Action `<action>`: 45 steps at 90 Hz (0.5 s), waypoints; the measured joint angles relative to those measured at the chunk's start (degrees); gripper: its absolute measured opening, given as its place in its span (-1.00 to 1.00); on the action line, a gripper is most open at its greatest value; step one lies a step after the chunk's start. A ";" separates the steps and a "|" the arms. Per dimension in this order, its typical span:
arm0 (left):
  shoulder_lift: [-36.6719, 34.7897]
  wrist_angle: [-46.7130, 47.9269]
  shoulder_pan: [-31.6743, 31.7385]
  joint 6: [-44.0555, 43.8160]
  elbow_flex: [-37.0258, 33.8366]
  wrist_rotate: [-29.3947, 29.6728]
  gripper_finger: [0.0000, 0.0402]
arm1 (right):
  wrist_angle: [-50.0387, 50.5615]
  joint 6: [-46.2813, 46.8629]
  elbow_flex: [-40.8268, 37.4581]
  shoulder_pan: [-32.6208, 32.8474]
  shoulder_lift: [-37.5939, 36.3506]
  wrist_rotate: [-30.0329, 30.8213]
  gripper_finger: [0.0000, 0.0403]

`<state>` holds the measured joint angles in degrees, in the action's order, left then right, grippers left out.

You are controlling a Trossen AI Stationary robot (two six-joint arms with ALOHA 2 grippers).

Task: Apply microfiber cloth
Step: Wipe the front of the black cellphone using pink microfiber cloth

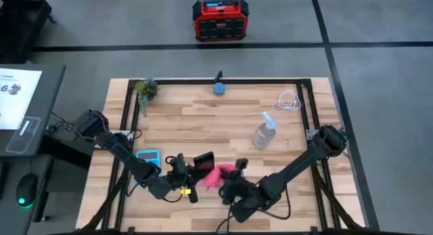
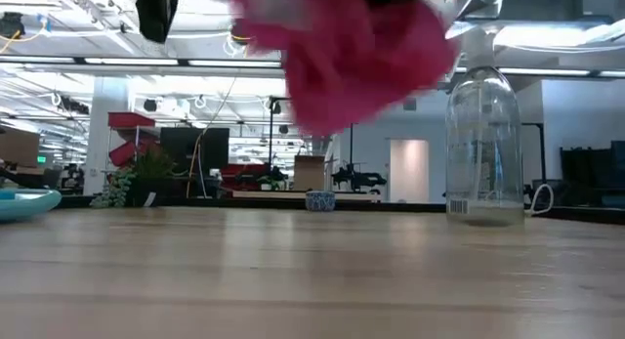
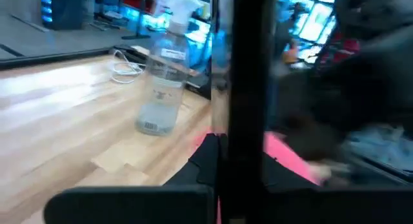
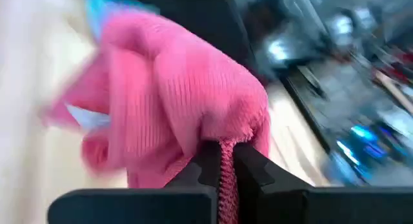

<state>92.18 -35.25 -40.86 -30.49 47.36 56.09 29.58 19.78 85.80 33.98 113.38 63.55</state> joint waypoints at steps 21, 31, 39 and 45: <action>-0.19 0.79 0.16 0.57 -0.06 1.25 -0.98 | -4.18 -3.08 0.17 0.74 0.25 -1.38 -1.00; -0.19 0.91 -0.13 0.70 -0.05 1.69 -0.98 | -1.88 -5.77 0.17 2.08 -0.15 -2.26 -1.00; -0.15 0.91 0.03 1.28 -0.09 3.54 -0.98 | 1.97 -5.66 0.17 4.06 -1.16 -4.48 -1.00; -0.15 0.84 0.11 1.79 -0.09 4.37 -0.98 | 2.07 -4.70 0.17 5.54 -1.39 -5.82 -1.00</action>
<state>92.03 -34.41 -40.74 -28.70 47.27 60.45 31.65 15.09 85.97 39.52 111.99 57.73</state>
